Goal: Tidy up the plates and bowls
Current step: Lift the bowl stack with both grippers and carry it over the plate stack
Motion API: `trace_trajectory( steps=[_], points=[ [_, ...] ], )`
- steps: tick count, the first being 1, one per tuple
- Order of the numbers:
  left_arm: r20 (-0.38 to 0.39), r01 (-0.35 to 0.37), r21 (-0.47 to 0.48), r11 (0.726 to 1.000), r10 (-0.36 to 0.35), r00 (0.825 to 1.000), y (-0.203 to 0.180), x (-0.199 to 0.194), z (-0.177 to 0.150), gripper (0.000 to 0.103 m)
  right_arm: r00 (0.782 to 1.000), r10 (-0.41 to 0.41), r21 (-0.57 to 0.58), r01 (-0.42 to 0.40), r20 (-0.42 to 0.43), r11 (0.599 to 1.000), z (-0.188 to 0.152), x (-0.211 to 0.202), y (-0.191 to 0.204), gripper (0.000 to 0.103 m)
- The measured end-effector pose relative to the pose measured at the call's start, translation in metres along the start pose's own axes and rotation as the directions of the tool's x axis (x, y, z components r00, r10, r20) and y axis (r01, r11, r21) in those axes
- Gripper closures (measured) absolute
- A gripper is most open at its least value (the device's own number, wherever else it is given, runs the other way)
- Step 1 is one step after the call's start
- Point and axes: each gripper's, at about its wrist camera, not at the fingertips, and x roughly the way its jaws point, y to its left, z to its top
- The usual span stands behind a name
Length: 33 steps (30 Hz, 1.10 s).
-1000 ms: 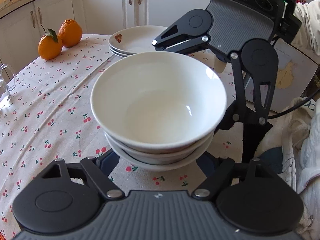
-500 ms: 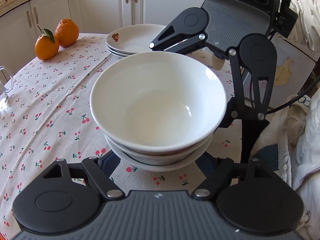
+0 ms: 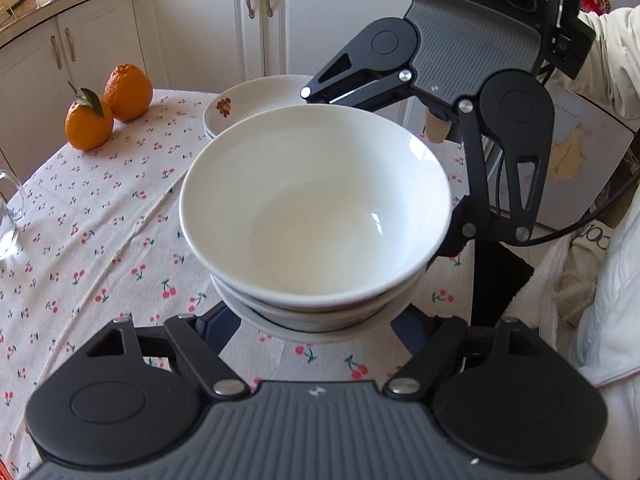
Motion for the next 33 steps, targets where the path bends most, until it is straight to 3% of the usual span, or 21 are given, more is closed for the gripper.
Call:
trace_trajectory(
  steps=[17,33],
  points=[
    [0.073,0.019,0.161,0.987,-0.031,0.997,0.017,0.056,0.101,0.022,0.983,-0.184,0.081,0.184,-0.006,0.980,-0.041,-0.070,-0.071,0.016],
    [0.035,0.056,0.193,0.980,-0.063,0.997,0.042,0.111,0.130,0.023,0.970,-0.222,0.194,0.237,-0.095,0.952,-0.076,-0.057,-0.132,0.016]
  ],
)
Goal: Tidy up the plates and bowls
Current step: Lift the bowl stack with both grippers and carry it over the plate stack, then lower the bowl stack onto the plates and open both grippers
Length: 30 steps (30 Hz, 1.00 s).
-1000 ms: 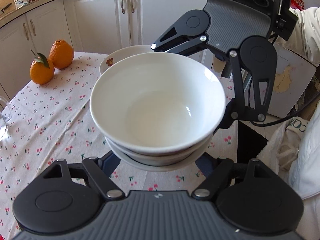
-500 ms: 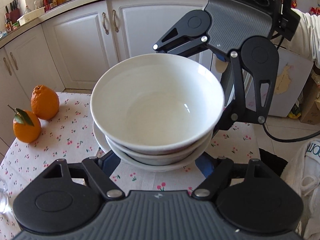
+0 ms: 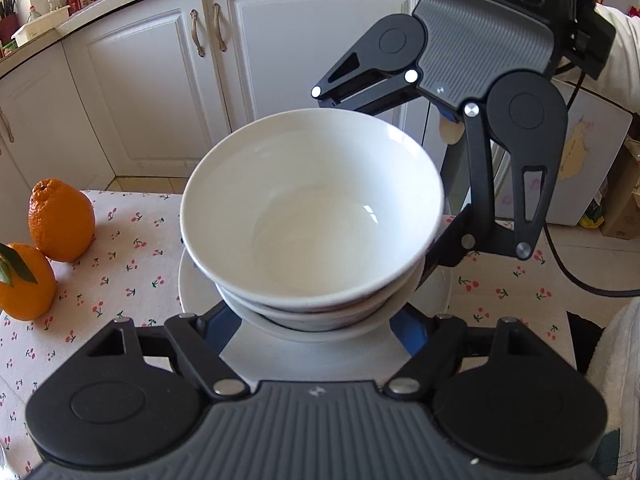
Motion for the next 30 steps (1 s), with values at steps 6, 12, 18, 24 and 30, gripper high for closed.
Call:
trace_trajectory(
  steps=[6,12,18,24,30],
  points=[
    [0.008,0.013,-0.012,1.000,-0.013,1.000,0.006,0.008,0.002,0.023,1.000,0.004,0.039,-0.004,-0.008,0.999,-0.006,0.009,-0.006,0.015],
    [0.015,0.008,-0.010,1.000,-0.008,1.000,0.005,0.009,0.001,0.023,1.000,0.016,0.071,-0.015,-0.004,0.997,-0.010,0.011,-0.009,0.015],
    [0.023,-0.041,0.015,0.999,0.041,0.999,-0.006,0.003,-0.004,0.013,1.000,0.025,0.093,-0.026,0.012,0.995,-0.010,0.010,-0.009,0.007],
    [0.020,-0.123,-0.002,0.992,0.123,0.992,-0.015,-0.016,-0.016,0.009,0.999,-0.007,0.126,0.003,0.033,0.992,-0.017,0.001,0.000,0.002],
    [0.056,-0.256,-0.108,0.961,0.263,0.963,-0.029,-0.051,-0.024,0.008,0.995,-0.094,0.199,0.084,0.043,0.976,-0.023,-0.018,0.023,0.000]
  ],
)
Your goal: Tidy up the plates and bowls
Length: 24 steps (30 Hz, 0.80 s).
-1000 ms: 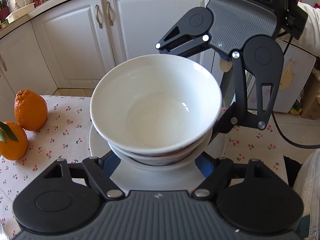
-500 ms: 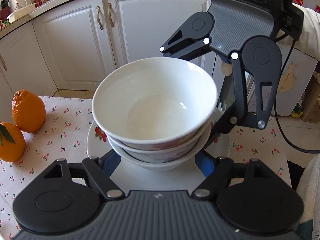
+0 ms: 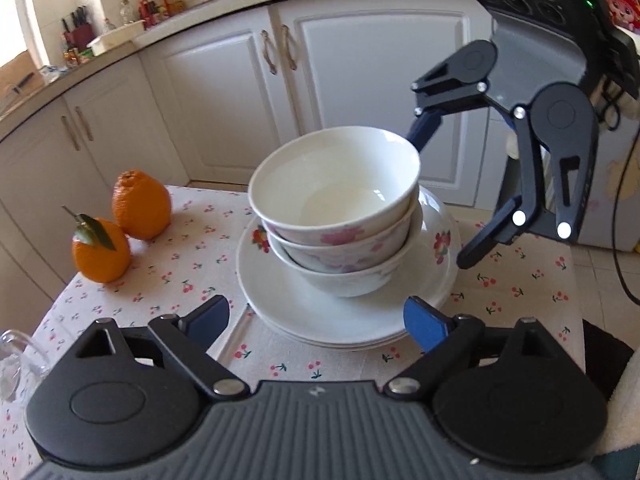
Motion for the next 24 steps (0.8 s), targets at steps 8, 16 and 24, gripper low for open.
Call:
trace_trajectory(
  steps=[8,16,24],
  points=[
    [0.095,-0.235,-0.295,0.926,0.273,0.957,-0.035,-0.056,-0.015,0.000,0.953,-0.302,0.216,0.298,-0.016,0.930,-0.007,-0.038,0.049,0.000],
    [0.086,-0.337,-0.524,0.782,0.442,0.893,-0.081,-0.104,-0.034,0.001,0.888,-0.459,0.556,0.388,-0.012,0.735,-0.044,-0.066,0.095,0.000],
    [0.018,-0.452,-0.511,0.731,0.535,0.845,-0.111,-0.126,-0.029,0.000,0.820,-0.570,0.582,0.441,0.047,0.683,-0.057,-0.112,0.141,0.000]
  ],
)
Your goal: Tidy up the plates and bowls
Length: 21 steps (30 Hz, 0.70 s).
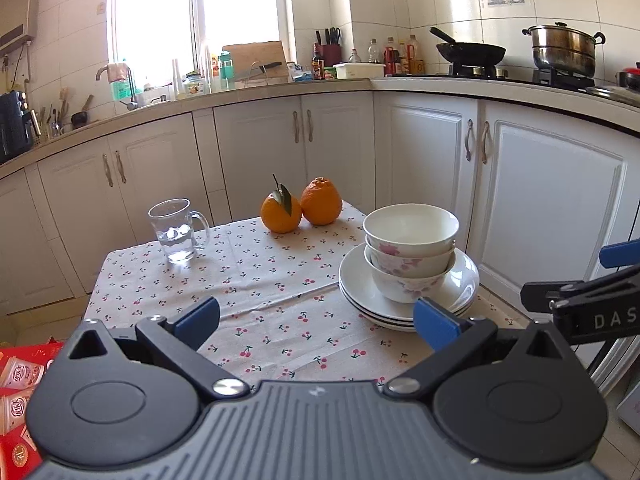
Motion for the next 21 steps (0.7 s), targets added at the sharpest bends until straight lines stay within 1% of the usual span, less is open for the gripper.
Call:
trace_trajectory(
  steps=[2,5,9,15,21],
  points=[
    [0.002,0.003,-0.005,1.000,-0.003,1.000,-0.001,-0.006,-0.001,0.000,1.000,-0.007,0.005,0.007,0.016,1.000,-0.002,-0.007,0.001,0.000],
    [0.013,-0.015,-0.002,1.000,0.015,1.000,-0.002,-0.012,-0.001,0.000,1.000,-0.003,0.002,0.003,0.031,1.000,-0.005,-0.017,0.002,0.000],
    [0.022,-0.027,-0.023,0.999,0.027,0.999,-0.003,-0.017,0.000,0.000,0.998,-0.006,0.001,0.006,0.056,1.000,-0.005,-0.023,0.003,0.000],
    [0.015,-0.047,-0.032,0.998,0.047,0.999,-0.003,-0.018,-0.001,0.001,0.997,0.003,-0.003,-0.003,0.074,1.000,-0.007,-0.030,0.006,0.000],
    [0.009,-0.041,-0.041,0.998,0.041,0.999,-0.001,-0.018,0.000,0.001,0.997,0.001,-0.006,-0.001,0.077,1.000,-0.005,-0.031,0.007,0.000]
  ],
)
